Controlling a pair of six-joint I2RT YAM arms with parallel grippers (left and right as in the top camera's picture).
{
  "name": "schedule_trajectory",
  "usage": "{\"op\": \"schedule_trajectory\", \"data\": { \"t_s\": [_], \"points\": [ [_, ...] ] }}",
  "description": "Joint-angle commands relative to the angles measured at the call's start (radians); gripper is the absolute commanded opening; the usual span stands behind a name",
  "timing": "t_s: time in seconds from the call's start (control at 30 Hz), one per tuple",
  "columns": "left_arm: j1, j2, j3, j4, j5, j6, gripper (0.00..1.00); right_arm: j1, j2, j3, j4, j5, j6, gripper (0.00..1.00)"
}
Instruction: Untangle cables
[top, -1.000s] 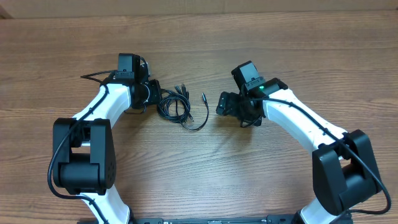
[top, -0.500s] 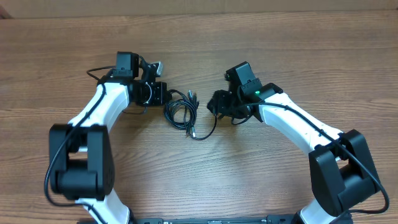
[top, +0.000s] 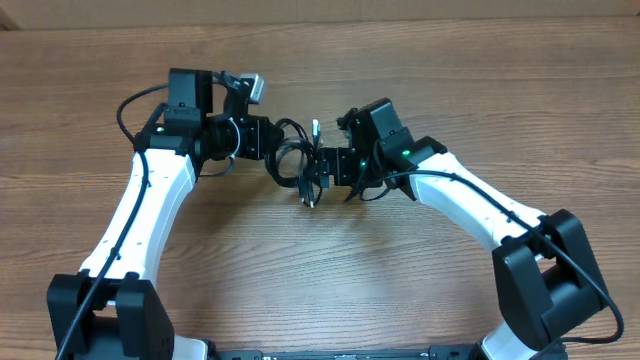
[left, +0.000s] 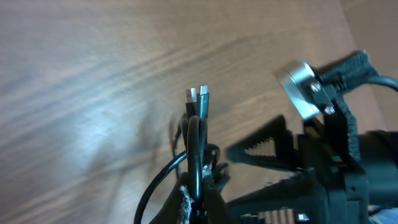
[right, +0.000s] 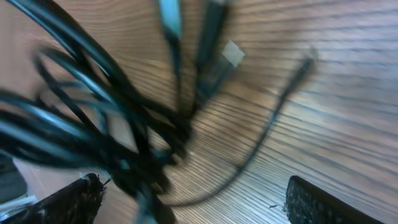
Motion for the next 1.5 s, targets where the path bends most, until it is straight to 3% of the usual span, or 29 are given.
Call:
{"op": "schedule_trajectory", "data": {
  "t_s": [0.0, 0.27, 0.33, 0.57, 0.8, 1.03, 1.1, 1.23, 1.3, 1.47],
  "points": [
    [-0.018, -0.016, 0.021, -0.004, 0.126, -0.021, 0.04, 0.006, 0.000, 0.001, 0.016, 0.016, 0.043, 0.89],
    [-0.017, -0.023, 0.021, 0.003, 0.318, -0.021, 0.04, 0.007, 0.000, 0.000, -0.034, 0.284, 0.153, 0.84],
    [-0.017, -0.024, 0.021, 0.013, 0.415, -0.017, 0.04, 0.007, 0.000, 0.000, -0.036, 0.319, 0.159, 0.77],
    [-0.005, -0.067, 0.021, 0.024, 0.509, -0.018, 0.04, -0.005, 0.000, 0.000, -0.144, 0.555, 0.338, 0.77],
    [0.080, -0.186, 0.021, 0.021, 0.449, -0.043, 0.04, -0.060, 0.000, 0.000, -0.267, 0.651, 0.340, 0.77],
    [0.109, -0.214, 0.021, -0.063, 0.125, -0.162, 0.04, -0.074, 0.000, 0.000, -0.287, 0.543, 0.311, 0.82],
    [0.097, -0.205, 0.021, -0.105, 0.049, -0.175, 0.12, -0.074, 0.000, 0.000, -0.287, 0.511, 0.298, 0.83],
    [0.058, -0.167, 0.020, -0.148, -0.022, -0.176, 0.47, -0.074, 0.000, 0.000, -0.278, 0.465, 0.298, 0.89],
    [0.029, -0.135, 0.020, -0.147, -0.023, -0.176, 0.59, -0.074, 0.000, 0.000, -0.274, 0.440, 0.298, 0.89],
    [-0.053, -0.037, 0.020, -0.099, -0.024, -0.176, 0.63, -0.077, 0.000, 0.000, -0.278, 0.405, 0.298, 0.90]
  ]
}}
